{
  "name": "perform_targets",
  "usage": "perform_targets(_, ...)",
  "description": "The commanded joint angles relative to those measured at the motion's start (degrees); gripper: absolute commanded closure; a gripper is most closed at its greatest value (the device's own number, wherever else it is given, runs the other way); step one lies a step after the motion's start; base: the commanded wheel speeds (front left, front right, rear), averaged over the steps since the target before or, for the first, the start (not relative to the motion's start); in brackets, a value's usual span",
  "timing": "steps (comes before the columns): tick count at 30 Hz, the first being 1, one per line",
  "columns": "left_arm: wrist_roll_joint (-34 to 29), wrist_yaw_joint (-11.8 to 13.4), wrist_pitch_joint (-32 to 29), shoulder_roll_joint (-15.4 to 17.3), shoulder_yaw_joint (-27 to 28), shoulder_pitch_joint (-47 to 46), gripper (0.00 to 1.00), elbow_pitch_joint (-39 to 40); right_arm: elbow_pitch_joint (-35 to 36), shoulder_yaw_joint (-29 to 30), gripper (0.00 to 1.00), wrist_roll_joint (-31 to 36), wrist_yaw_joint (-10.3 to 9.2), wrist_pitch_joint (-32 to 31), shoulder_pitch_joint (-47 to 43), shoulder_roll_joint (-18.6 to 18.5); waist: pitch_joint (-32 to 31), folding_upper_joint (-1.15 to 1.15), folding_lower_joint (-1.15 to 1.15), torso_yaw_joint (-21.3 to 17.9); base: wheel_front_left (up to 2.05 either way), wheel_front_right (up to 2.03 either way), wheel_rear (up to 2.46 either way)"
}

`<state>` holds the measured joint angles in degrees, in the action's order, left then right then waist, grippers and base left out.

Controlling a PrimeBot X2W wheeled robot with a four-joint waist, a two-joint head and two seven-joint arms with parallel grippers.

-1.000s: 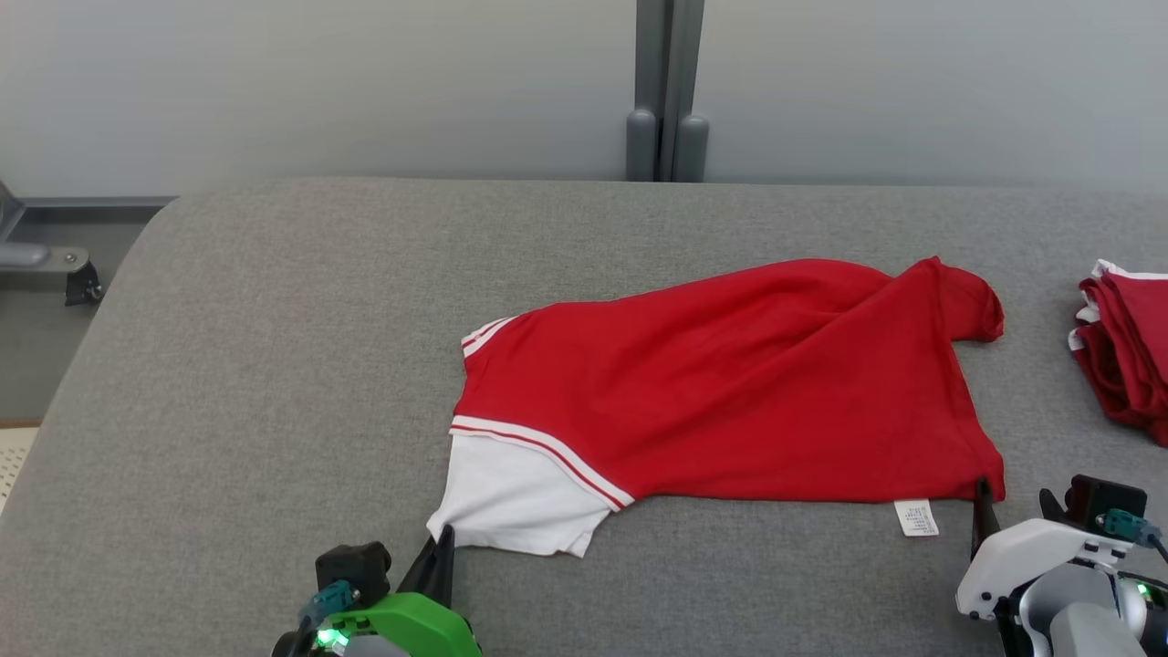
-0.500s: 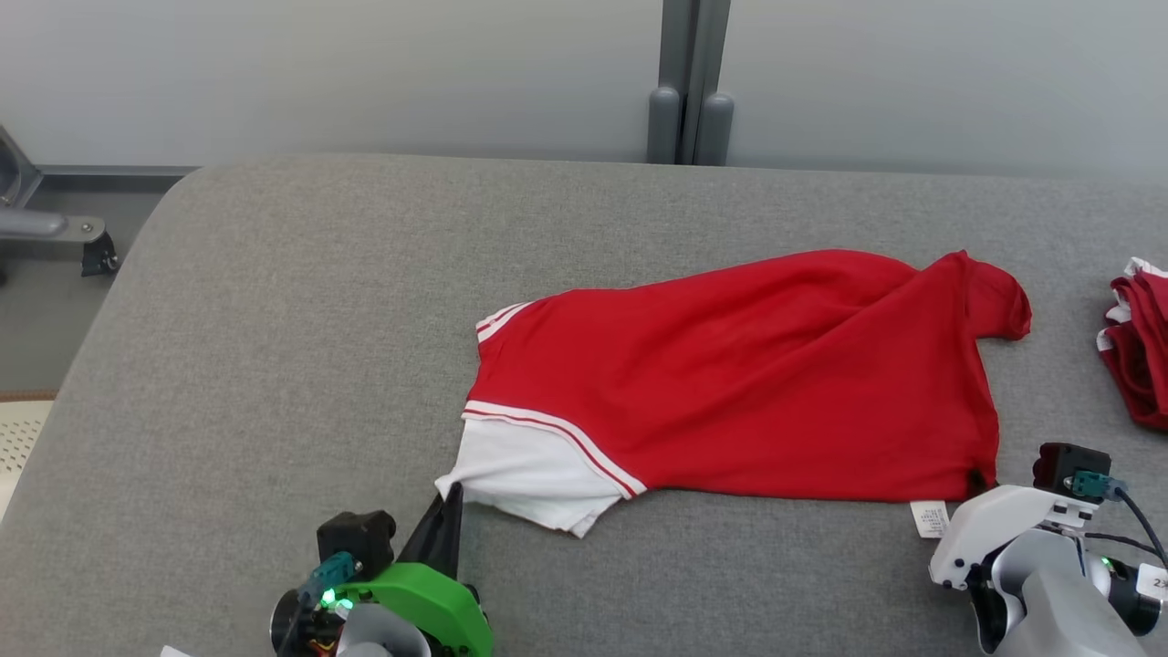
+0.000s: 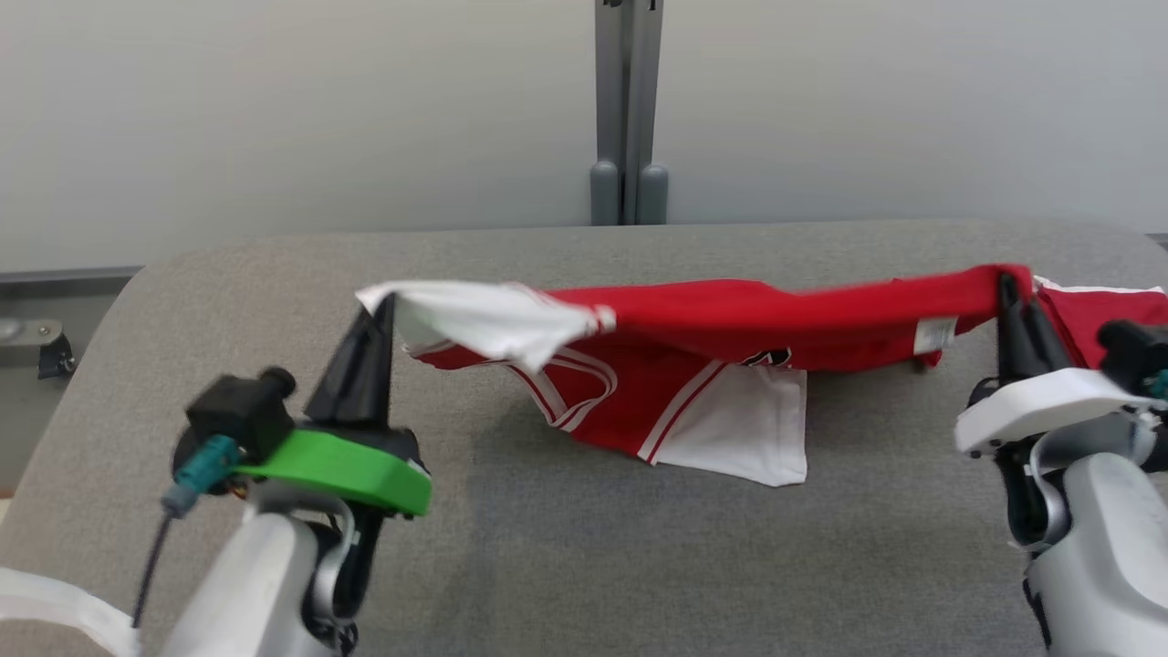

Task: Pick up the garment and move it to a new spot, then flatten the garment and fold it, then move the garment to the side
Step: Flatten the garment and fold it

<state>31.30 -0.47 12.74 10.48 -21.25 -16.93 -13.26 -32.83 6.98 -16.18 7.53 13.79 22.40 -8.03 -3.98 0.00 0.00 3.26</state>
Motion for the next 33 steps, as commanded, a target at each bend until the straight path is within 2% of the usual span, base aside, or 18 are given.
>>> perform_targets(1,-0.8,0.6,-0.7,1.6,0.7,-1.4,1.0,3.5,4.7,-0.4,1.0,-1.5,-0.1,-0.1,-2.2,-1.2,-2.5,0.0,0.0,-2.5,0.0,0.0,0.0)
perform_targets(5,-1.3,2.0,-4.4,5.8,3.3,-3.4,1.0,16.3,22.3,1.2,1.0,-4.0,-0.1,-3.5,-7.0,-3.9,-3.7,0.0,0.0,-4.0,0.0,0.0,0.0)
perform_targets(12,-2.3,4.4,-12.5,12.0,7.3,-7.8,0.94,38.0,51.3,7.4,1.0,-4.1,-0.1,-13.6,-12.7,-3.4,-3.6,0.0,0.0,-6.6,0.0,0.0,0.0)
perform_targets(15,-1.4,4.7,-16.7,13.7,8.2,-10.8,0.89,43.8,60.1,9.9,1.0,-4.2,-0.1,-18.2,-13.1,-2.9,-2.9,0.0,0.0,-7.3,0.0,0.0,0.0)
perform_targets(18,-1.3,4.0,-20.5,15.5,8.3,-14.1,0.93,45.5,64.3,11.6,1.0,-3.5,-0.1,-21.8,-12.9,-4.0,-1.5,0.0,0.0,-7.7,0.0,0.0,0.0)
perform_targets(20,-0.7,3.7,-22.2,15.7,7.9,-16.1,1.0,44.8,64.4,11.3,1.0,-3.1,-0.1,-23.5,-12.3,-4.2,-0.1,0.0,0.0,-7.7,0.0,0.0,0.0)
perform_targets(25,0.9,1.7,-24.5,14.9,5.8,-21.4,1.0,36.3,58.5,6.8,1.0,-3.1,-0.09,-24.9,-7.9,-4.4,4.5,0.0,0.0,-7.5,0.0,0.0,0.0)
perform_targets(28,0.5,0.0,-25.3,14.1,4.5,-28.4,1.0,28.0,51.1,2.5,1.0,-2.5,-0.09,-24.1,0.5,-5.9,10.3,0.0,0.0,-7.4,0.0,0.0,0.0)
perform_targets(31,-1.7,-1.6,-24.2,12.8,3.3,-37.1,1.0,16.8,40.1,-2.1,1.0,-0.2,-0.09,-21.5,12.8,-6.9,14.5,0.0,0.0,-7.6,0.0,0.0,0.0)
perform_targets(33,-3.3,-1.3,-22.4,12.0,3.7,-44.2,1.0,9.1,32.2,-4.8,1.0,3.0,-0.09,-18.2,22.1,-7.3,16.7,0.0,0.0,-8.0,0.0,0.0,0.0)
